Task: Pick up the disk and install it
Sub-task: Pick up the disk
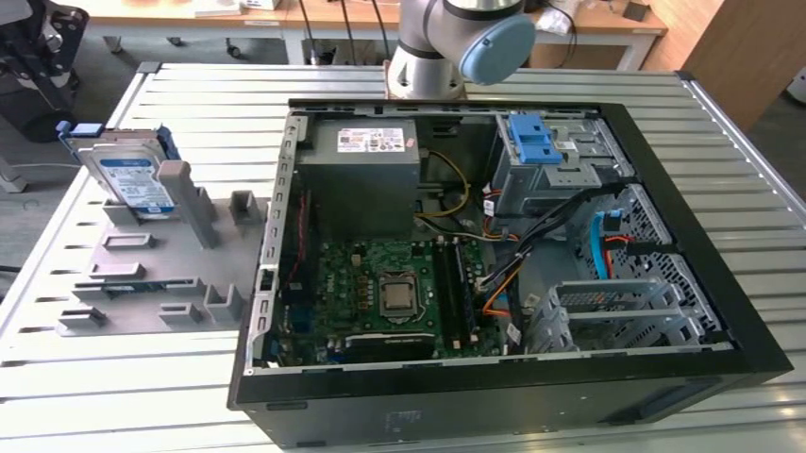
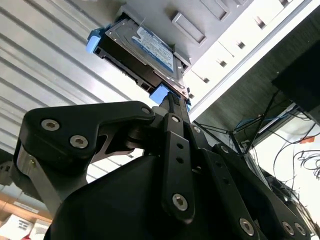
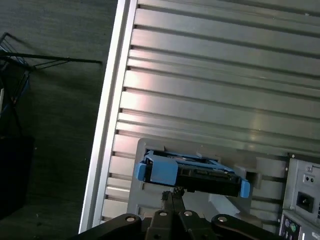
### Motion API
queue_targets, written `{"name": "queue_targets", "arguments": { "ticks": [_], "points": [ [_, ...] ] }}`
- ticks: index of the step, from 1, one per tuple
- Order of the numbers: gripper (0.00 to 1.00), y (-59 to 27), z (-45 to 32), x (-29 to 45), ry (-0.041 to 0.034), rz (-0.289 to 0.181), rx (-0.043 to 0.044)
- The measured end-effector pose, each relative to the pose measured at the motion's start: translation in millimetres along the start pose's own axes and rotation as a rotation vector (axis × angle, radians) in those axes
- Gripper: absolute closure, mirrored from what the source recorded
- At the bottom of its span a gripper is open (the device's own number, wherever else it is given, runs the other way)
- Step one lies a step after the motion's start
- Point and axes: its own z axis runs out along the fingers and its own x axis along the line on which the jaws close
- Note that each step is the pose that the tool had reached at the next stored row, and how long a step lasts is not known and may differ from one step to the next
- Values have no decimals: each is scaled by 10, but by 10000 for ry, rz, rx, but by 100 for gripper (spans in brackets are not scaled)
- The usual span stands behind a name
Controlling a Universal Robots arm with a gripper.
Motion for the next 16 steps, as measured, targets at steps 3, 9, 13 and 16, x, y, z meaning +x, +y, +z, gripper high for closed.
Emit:
{"name": "queue_targets", "arguments": {
  "ticks": [3,9,13,16],
  "points": [
    [89,0,2,0,24,-540,-3],
    [89,0,3,0,70,-1591,-10],
    [89,0,4,0,74,-1704,-11],
    [89,0,4,0,74,-1705,-11]
  ]
}}
